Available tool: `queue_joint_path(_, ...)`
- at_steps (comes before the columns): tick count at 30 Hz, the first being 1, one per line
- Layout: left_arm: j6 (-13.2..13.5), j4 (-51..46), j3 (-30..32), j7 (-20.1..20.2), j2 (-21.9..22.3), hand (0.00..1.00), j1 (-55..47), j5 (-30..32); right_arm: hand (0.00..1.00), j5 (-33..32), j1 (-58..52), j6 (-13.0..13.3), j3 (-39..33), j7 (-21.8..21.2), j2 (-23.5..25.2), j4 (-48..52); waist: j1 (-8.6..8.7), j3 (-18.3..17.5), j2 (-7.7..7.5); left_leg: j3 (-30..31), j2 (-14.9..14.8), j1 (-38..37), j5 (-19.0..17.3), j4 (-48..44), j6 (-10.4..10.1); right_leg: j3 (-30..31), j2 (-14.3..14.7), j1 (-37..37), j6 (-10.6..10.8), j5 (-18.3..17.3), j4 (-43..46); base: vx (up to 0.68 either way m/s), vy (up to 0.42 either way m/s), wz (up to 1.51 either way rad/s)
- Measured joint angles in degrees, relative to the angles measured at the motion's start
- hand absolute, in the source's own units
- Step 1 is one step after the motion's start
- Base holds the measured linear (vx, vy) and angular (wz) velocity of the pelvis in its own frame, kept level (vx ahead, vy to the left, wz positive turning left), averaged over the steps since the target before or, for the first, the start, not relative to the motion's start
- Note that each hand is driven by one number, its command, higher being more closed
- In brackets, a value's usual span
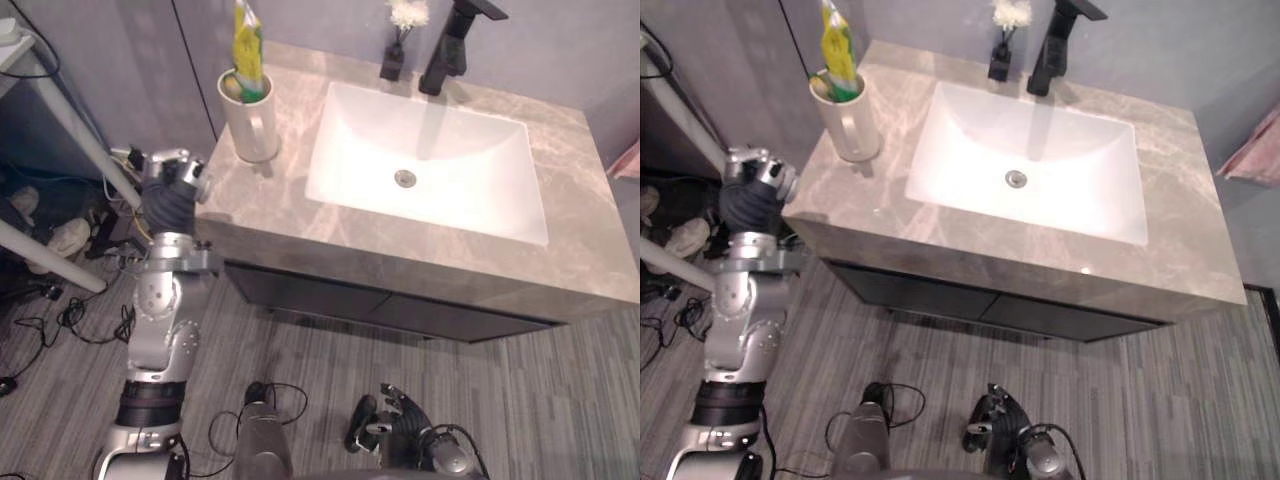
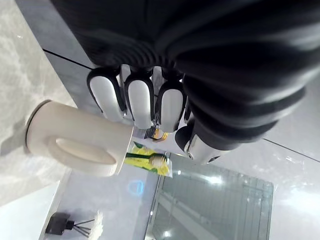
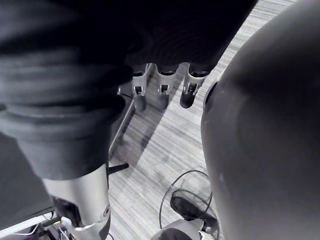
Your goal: Organize washtable
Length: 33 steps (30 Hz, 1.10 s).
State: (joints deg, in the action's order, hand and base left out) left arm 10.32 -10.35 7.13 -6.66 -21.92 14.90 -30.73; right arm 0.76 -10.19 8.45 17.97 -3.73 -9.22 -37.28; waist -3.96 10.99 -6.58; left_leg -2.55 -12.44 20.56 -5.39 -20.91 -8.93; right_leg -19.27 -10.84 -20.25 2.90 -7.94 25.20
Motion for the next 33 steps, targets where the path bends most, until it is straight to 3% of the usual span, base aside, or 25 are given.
queue_joint_path(8, 0.0, -0.3, 5.1, -1.3, -2.0, 1.00, 2.8, -0.1, 0.00, 0.0, 1.0, -0.2, -2.1, 0.0, 0.0, 0.8, 0.08, 2.7, -0.26, -0.7, -0.9, 1.7, -0.6, -1.7, 0.0, 0.6, 0.8, -1.3, -0.2, 0.6, -0.2, 0.01, -0.003, -0.07)
queue_joint_path(33, -0.4, -0.3, 5.1, -1.2, -9.7, 1.00, 6.7, -5.6, 0.00, -0.2, 0.9, -0.2, -4.1, -0.2, -1.4, 4.7, 0.02, 7.0, -0.15, -2.5, -3.0, 4.6, -2.9, -6.2, 0.3, 2.4, 2.6, -4.2, -0.6, 1.2, 0.1, 0.02, 0.007, -0.05)
